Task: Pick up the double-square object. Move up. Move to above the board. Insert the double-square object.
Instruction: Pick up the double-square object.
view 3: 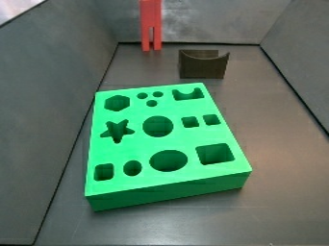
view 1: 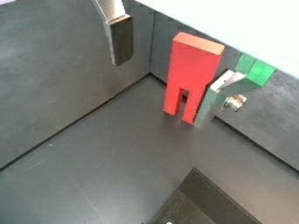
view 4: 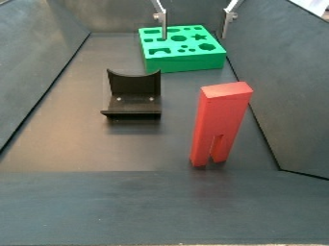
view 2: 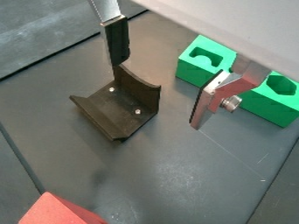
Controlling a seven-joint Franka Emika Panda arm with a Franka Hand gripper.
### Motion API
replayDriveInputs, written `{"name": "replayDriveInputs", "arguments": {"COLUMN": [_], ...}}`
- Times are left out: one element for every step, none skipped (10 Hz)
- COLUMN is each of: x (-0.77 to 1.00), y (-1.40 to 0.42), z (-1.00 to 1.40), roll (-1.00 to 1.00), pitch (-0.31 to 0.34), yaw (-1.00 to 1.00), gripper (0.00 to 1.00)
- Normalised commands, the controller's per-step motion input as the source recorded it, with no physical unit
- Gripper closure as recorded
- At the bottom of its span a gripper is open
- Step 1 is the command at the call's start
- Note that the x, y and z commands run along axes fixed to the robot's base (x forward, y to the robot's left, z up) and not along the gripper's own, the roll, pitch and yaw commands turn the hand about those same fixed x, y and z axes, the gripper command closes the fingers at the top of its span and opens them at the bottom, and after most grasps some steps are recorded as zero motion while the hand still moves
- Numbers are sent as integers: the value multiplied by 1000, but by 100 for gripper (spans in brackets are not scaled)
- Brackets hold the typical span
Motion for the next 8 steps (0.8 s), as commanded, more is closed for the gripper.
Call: {"name": "replayDriveInputs", "arguments": {"x": [-274,0,-171,-269,-89,-217,-217,-220], "y": [86,557,529,551,669,774,860,809], "z": [0,-57,-14,-14,0,0,0,-6], "roll": [0,-30,0,0,-97,-89,-100,-90], "pitch": [-70,-27,-36,-20,-66,-84,-73,-81], "yaw": [-51,77,183,231,280,229,243,229], "gripper": [0,0,0,0,0,0,0,0]}}
